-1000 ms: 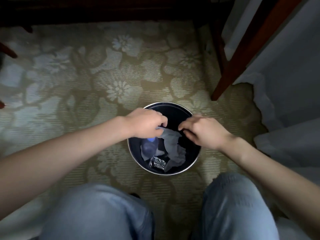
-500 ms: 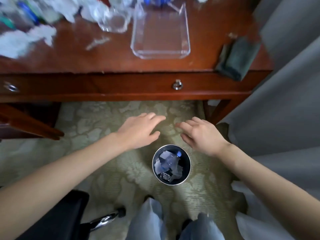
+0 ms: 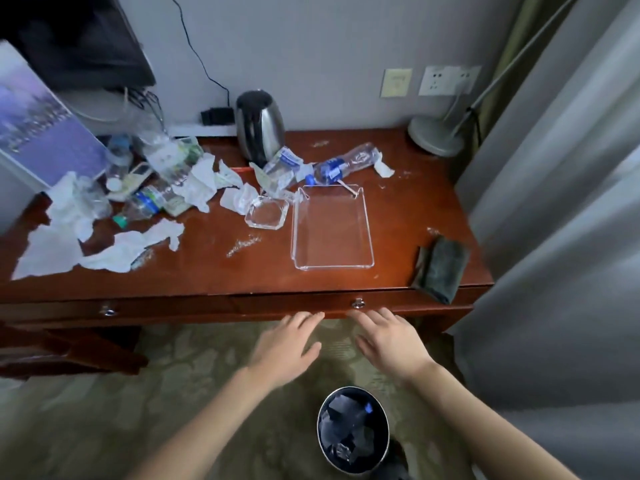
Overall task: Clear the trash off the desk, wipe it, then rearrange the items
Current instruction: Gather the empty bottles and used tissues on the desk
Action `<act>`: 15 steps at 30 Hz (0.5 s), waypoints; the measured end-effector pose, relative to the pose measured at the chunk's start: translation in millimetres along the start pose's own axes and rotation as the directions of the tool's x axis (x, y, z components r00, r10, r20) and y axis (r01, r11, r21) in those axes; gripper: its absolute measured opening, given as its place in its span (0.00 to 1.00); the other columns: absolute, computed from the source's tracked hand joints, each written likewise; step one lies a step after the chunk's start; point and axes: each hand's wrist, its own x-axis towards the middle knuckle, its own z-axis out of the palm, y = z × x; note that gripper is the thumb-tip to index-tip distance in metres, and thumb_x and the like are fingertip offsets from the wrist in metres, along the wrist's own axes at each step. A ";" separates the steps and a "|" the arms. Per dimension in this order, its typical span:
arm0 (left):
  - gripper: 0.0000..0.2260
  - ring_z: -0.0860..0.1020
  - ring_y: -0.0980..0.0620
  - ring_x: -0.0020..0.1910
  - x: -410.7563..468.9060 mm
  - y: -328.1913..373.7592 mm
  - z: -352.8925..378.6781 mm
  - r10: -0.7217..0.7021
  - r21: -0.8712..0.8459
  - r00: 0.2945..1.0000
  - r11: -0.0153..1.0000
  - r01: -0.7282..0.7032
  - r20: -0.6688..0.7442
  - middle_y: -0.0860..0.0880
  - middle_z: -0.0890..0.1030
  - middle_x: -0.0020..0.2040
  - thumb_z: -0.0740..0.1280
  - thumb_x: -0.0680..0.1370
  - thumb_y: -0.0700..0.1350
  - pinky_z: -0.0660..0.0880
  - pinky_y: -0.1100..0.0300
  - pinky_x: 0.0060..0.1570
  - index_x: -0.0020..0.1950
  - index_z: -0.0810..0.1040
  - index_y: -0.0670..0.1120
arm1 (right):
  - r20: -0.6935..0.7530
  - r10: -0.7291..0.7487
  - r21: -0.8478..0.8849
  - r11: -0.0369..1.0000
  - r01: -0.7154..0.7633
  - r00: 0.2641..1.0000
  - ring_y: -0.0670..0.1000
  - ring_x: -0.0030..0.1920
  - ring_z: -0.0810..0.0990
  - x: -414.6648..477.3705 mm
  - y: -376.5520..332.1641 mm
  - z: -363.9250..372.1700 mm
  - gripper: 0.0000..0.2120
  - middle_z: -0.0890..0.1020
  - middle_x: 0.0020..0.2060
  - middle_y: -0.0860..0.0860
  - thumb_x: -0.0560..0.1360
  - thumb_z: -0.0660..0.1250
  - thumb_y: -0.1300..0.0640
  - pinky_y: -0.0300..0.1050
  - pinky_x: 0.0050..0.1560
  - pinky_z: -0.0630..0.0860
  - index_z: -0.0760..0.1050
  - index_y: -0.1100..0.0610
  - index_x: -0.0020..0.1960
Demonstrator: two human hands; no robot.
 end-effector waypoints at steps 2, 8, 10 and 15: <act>0.24 0.65 0.54 0.67 10.5 -0.3 -2.0 -0.004 -0.012 1.000 1.000 0.004 -0.001 0.54 0.62 0.72 0.53 0.80 0.55 0.73 0.56 0.57 0.75 0.53 0.54 | -0.018 -0.013 -0.017 1.000 0.012 1.000 0.50 0.39 0.79 11.2 13.5 0.5 0.19 0.81 0.40 0.46 0.69 0.56 0.48 0.41 0.35 0.78 0.71 0.50 0.59; 0.24 0.64 0.56 0.68 71.2 9.0 -18.4 -0.012 -0.003 1.000 1.000 0.012 -0.016 0.55 0.61 0.73 0.53 0.81 0.55 0.69 0.58 0.60 0.76 0.53 0.54 | -0.043 -0.100 -0.040 0.994 0.098 0.994 0.49 0.38 0.79 61.8 71.3 5.1 0.19 0.80 0.38 0.45 0.66 0.67 0.48 0.42 0.33 0.77 0.72 0.50 0.57; 0.24 0.64 0.55 0.69 95.6 13.6 -24.7 -0.035 -0.001 0.999 0.999 0.035 -0.014 0.56 0.61 0.73 0.53 0.80 0.54 0.67 0.58 0.60 0.76 0.53 0.54 | -0.021 -0.123 -0.040 0.992 0.122 0.992 0.49 0.38 0.79 79.4 93.0 2.2 0.17 0.80 0.38 0.44 0.68 0.62 0.48 0.41 0.32 0.76 0.74 0.50 0.55; 0.23 0.64 0.53 0.69 157.2 19.7 -38.3 -0.042 0.043 0.999 0.998 0.042 -0.004 0.54 0.62 0.73 0.53 0.80 0.54 0.68 0.55 0.61 0.75 0.54 0.54 | 0.061 -0.125 -0.037 0.991 0.127 0.990 0.50 0.40 0.79 124.3 142.5 -4.3 0.18 0.79 0.37 0.44 0.71 0.55 0.47 0.42 0.33 0.76 0.76 0.50 0.55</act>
